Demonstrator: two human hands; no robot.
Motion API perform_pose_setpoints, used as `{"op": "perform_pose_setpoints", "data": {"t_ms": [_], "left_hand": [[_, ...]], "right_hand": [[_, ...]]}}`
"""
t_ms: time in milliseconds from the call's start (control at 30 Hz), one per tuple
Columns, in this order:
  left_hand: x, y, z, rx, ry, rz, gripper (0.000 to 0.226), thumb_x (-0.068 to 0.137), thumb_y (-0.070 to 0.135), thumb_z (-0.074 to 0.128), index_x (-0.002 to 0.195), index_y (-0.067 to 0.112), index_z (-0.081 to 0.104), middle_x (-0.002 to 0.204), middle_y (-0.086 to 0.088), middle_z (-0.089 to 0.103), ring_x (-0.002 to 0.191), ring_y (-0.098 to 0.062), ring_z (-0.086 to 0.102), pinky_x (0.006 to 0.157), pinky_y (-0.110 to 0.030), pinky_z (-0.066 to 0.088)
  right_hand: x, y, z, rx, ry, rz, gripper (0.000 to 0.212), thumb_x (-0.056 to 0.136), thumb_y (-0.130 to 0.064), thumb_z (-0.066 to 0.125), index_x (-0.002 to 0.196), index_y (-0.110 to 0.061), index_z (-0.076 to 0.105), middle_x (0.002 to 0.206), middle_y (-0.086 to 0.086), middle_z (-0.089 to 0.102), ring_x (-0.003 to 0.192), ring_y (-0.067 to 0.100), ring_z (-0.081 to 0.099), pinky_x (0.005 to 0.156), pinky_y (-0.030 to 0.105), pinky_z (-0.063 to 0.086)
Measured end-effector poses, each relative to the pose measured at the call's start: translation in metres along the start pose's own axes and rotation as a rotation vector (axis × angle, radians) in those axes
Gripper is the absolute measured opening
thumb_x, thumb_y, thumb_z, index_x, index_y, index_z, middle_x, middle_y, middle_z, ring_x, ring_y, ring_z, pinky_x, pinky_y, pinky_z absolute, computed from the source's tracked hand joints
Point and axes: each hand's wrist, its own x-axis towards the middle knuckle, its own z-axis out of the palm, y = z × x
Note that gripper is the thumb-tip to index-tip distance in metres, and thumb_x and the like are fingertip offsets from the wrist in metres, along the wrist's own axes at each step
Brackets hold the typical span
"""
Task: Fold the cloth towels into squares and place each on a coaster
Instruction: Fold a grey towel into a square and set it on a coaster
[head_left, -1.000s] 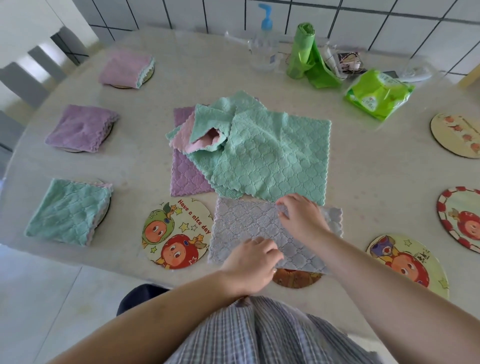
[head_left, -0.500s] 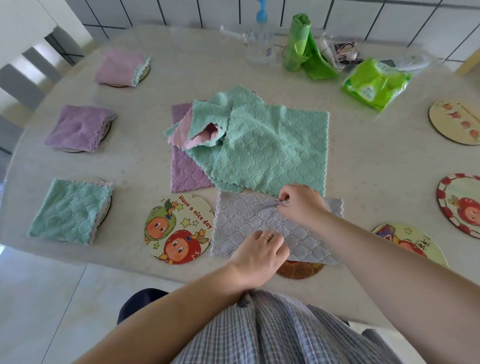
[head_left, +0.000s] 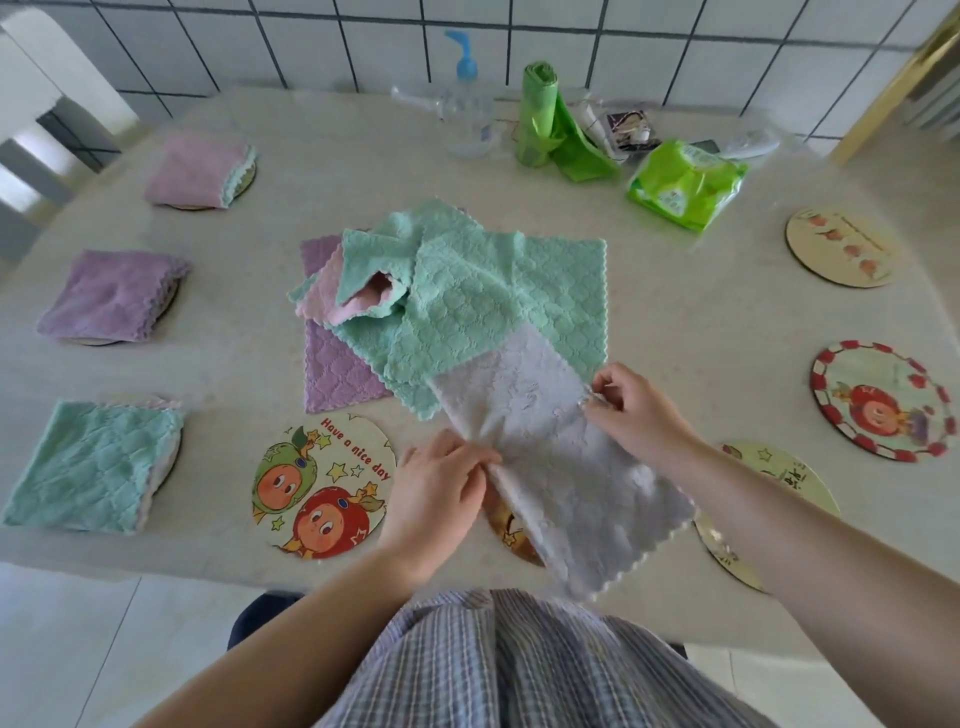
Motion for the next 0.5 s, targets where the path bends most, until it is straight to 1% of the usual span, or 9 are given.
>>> {"op": "perform_pose_setpoints", "data": {"t_ms": [67,133,167,233,267,333,367,433,500], "left_hand": [[-0.001,0.002,-0.001,-0.270,-0.031,-0.150,0.028,0.091,0.010,0.051,0.097,0.035,0.063,0.099,0.016,0.053,0.086,0.004,0.051,0.078,-0.012,0.039],[0.004,0.007,0.001,-0.556,-0.054,-0.311,0.034,0.091,0.001,0.045,0.094,0.030,0.062,0.102,0.008,0.056,0.091,0.001,0.055,0.077,-0.012,0.041],[0.008,0.012,0.002,-0.704,-0.063,-0.407,0.033,0.092,-0.003,0.041,0.094,0.023,0.062,0.098,0.002,0.058,0.085,-0.003,0.058,0.071,-0.013,0.042],[0.017,0.024,0.001,-0.921,-0.089,-0.558,0.032,0.094,-0.006,0.034,0.094,0.012,0.061,0.086,-0.006,0.059,0.069,-0.011,0.056,0.060,-0.022,0.046],[0.021,0.029,-0.001,-0.977,-0.100,-0.583,0.033,0.096,-0.005,0.031,0.095,0.010,0.061,0.084,-0.008,0.059,0.068,-0.013,0.056,0.064,-0.031,0.049],[0.031,0.034,-0.003,-0.987,-0.116,-0.561,0.037,0.098,-0.001,0.028,0.102,0.013,0.063,0.090,-0.006,0.063,0.075,-0.013,0.061,0.080,-0.042,0.053],[0.037,0.032,-0.003,-0.956,-0.120,-0.532,0.040,0.098,0.001,0.028,0.103,0.019,0.064,0.098,-0.006,0.064,0.083,-0.013,0.063,0.086,-0.044,0.052],[0.050,0.028,-0.002,-0.881,-0.146,-0.464,0.045,0.098,0.008,0.031,0.101,0.037,0.066,0.118,-0.005,0.061,0.104,-0.017,0.060,0.095,-0.046,0.048],[0.062,0.024,0.001,-0.835,-0.228,-0.446,0.044,0.098,0.012,0.034,0.105,0.045,0.062,0.131,-0.005,0.055,0.110,-0.020,0.056,0.100,-0.045,0.043]], "right_hand": [[-0.012,-0.001,-0.003,0.115,-0.048,0.018,0.019,0.089,-0.013,0.055,0.091,-0.031,0.050,0.071,-0.006,0.057,0.054,0.011,0.038,0.052,0.025,0.030],[-0.025,-0.003,-0.004,0.181,-0.103,0.017,0.034,0.091,-0.007,0.051,0.113,-0.034,0.050,0.077,-0.002,0.057,0.043,0.005,0.030,0.043,0.017,0.026],[-0.031,-0.003,-0.003,0.182,-0.115,0.007,0.044,0.092,-0.004,0.048,0.123,-0.037,0.047,0.080,-0.004,0.056,0.039,0.003,0.027,0.041,0.015,0.026],[-0.039,-0.002,-0.001,0.151,-0.115,-0.011,0.055,0.094,-0.004,0.044,0.131,-0.044,0.041,0.097,-0.008,0.057,0.038,0.003,0.029,0.040,0.017,0.029],[-0.042,-0.001,-0.001,0.145,-0.098,-0.014,0.055,0.094,-0.004,0.043,0.131,-0.045,0.040,0.109,-0.010,0.057,0.040,0.007,0.038,0.043,0.019,0.035],[-0.043,0.003,-0.001,0.172,-0.032,-0.011,0.053,0.095,-0.004,0.042,0.134,-0.040,0.042,0.130,-0.020,0.047,0.066,0.020,0.060,0.062,0.026,0.050],[-0.042,0.006,0.000,0.186,0.005,-0.014,0.052,0.095,-0.003,0.042,0.135,-0.037,0.042,0.134,-0.025,0.041,0.088,0.016,0.062,0.077,0.024,0.049],[-0.037,0.012,0.002,0.192,0.045,-0.013,0.051,0.096,-0.003,0.040,0.139,-0.030,0.039,0.139,-0.024,0.034,0.124,-0.004,0.039,0.104,0.015,0.030],[-0.030,0.019,0.005,0.187,0.042,0.043,0.051,0.097,-0.004,0.039,0.143,-0.025,0.033,0.144,-0.017,0.032,0.128,-0.007,0.023,0.105,0.013,0.017]]}}
